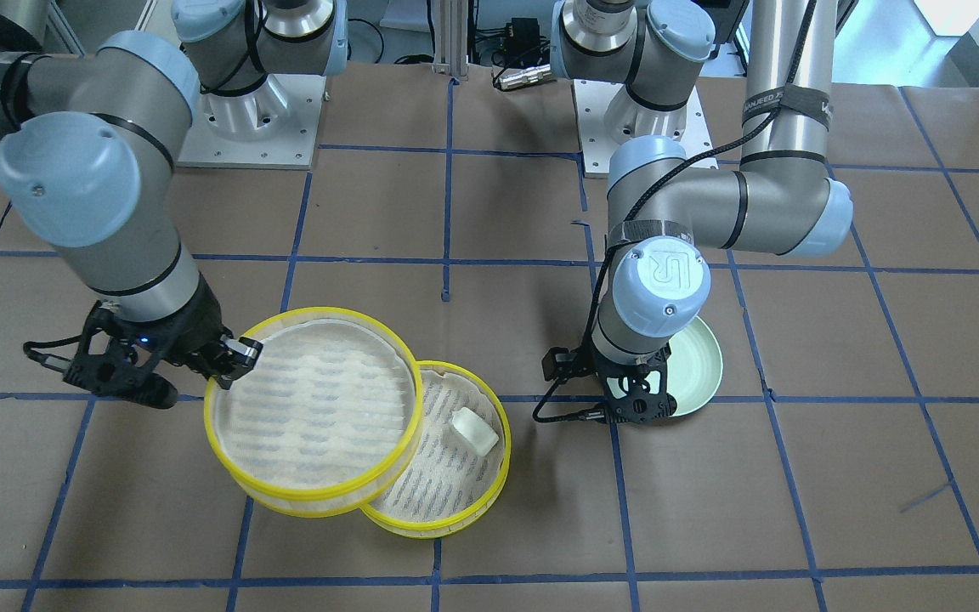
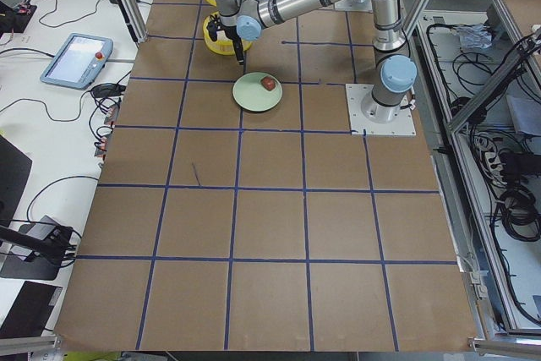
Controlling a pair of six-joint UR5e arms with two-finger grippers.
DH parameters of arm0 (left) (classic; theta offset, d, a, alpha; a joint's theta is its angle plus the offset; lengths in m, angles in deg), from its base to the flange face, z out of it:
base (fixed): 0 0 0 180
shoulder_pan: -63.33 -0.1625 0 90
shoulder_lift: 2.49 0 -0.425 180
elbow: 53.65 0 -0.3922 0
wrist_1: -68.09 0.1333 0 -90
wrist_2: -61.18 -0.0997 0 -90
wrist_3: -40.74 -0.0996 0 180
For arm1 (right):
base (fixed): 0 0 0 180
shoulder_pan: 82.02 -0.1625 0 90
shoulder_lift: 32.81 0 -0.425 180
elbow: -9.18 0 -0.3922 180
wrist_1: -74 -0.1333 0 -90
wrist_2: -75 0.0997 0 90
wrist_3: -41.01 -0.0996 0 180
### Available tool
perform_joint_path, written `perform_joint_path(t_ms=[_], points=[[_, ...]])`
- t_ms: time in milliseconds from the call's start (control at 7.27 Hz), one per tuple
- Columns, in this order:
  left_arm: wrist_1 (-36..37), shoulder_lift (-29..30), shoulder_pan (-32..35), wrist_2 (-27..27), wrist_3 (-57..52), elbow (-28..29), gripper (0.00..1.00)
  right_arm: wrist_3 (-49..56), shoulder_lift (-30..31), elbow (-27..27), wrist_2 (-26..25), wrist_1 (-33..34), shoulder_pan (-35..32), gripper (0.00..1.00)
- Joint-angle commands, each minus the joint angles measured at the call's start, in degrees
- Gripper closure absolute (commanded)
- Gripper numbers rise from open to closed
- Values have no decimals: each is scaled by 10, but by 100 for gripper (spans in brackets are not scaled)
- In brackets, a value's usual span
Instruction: Stack buns with steamer
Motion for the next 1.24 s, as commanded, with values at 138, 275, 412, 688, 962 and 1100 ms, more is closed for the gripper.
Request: perform_joint_path(t_ms=[138,275,412,688,962,1100], points=[[-15,-12,-24,-36,-81,-86,0,-94,-55,-9,-6,27,-72,97],[-16,-12,-55,-35,-115,-98,0,-106,-68,-22,-6,29,-79,97],[-18,-12,-64,-27,-114,-110,0,-104,-79,-26,-8,29,-79,97],[-19,-12,-66,-25,-114,-108,21,-116,-84,-25,-3,29,-79,97],[-18,-12,-66,-26,-114,-103,83,-120,-84,-25,-1,29,-79,96],[-11,-12,-66,-26,-114,-98,96,-120,-86,-25,-1,29,-79,96]])
